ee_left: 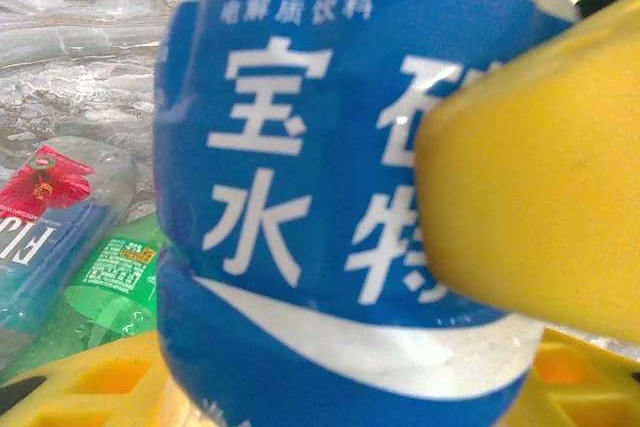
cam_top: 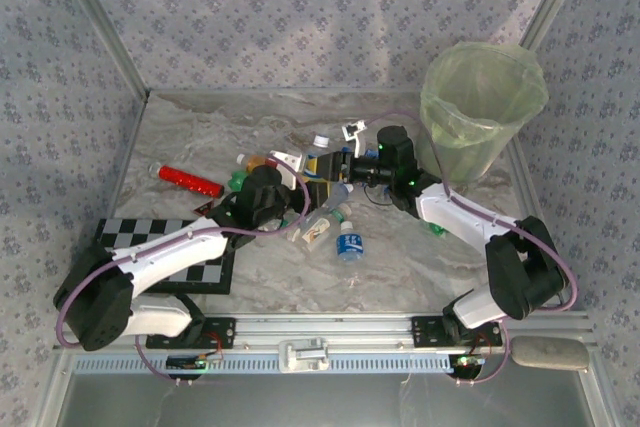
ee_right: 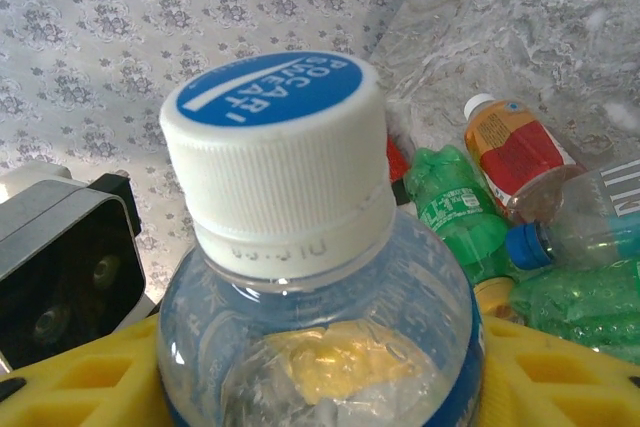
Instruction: Put the plastic bottles in the bin
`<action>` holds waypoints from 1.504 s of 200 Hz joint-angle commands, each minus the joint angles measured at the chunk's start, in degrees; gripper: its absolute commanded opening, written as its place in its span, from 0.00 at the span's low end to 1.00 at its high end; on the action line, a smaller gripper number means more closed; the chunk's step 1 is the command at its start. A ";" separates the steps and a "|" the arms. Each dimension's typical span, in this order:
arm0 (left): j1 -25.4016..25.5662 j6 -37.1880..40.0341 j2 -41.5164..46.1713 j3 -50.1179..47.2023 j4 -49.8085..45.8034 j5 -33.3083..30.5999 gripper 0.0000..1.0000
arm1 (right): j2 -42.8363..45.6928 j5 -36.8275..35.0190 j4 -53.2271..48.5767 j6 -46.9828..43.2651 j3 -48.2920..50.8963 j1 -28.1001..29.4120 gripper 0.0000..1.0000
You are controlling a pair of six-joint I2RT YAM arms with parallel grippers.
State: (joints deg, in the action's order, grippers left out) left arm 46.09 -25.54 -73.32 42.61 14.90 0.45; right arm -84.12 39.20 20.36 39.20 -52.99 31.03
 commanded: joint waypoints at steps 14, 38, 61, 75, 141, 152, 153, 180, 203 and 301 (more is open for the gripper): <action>0.10 -0.73 0.75 1.30 2.50 0.67 0.72 | -0.20 -1.40 0.94 -0.07 -0.94 -0.54 0.57; -0.04 -1.59 2.04 -0.02 2.30 -0.59 0.89 | 0.25 -2.75 -1.29 -1.81 -1.46 -1.65 0.56; -0.59 -2.47 4.52 -1.65 0.49 -3.51 0.94 | 1.72 -4.55 -7.45 -6.61 -3.18 -3.41 0.56; -0.89 -3.29 6.63 -3.05 -1.18 -7.41 0.94 | 3.32 -6.17 -12.40 -10.41 -4.92 -4.66 0.56; -6.55 -17.04 15.48 -12.44 -5.85 -22.92 1.00 | 12.84 -22.72 -31.46 -26.06 -17.66 -9.55 0.54; -6.73 -17.71 16.09 -13.48 -5.07 -23.47 1.00 | 14.53 -24.53 -30.61 -26.66 -18.39 -10.87 0.54; -6.72 -17.75 16.09 -13.50 -5.02 -23.43 1.00 | 14.70 -24.66 -30.49 -26.73 -18.42 -10.97 0.54; -6.76 -17.95 14.67 -12.52 -4.78 -21.70 1.00 | 18.09 -30.50 -28.21 -29.27 -21.12 -13.93 0.54; -6.80 -18.01 11.75 -11.74 -2.59 -18.00 1.00 | 19.51 -38.48 -26.72 -33.52 -23.05 -16.28 0.54; -6.71 -19.37 1.59 -7.24 1.11 -10.63 1.00 | 10.56 -49.49 -29.94 -35.94 -29.77 -31.79 0.54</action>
State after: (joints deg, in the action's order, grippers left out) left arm 39.38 -44.47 -70.98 32.36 15.18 -11.44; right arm -70.30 -8.10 -7.73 4.45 -78.67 1.08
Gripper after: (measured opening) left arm 0.999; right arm 0.539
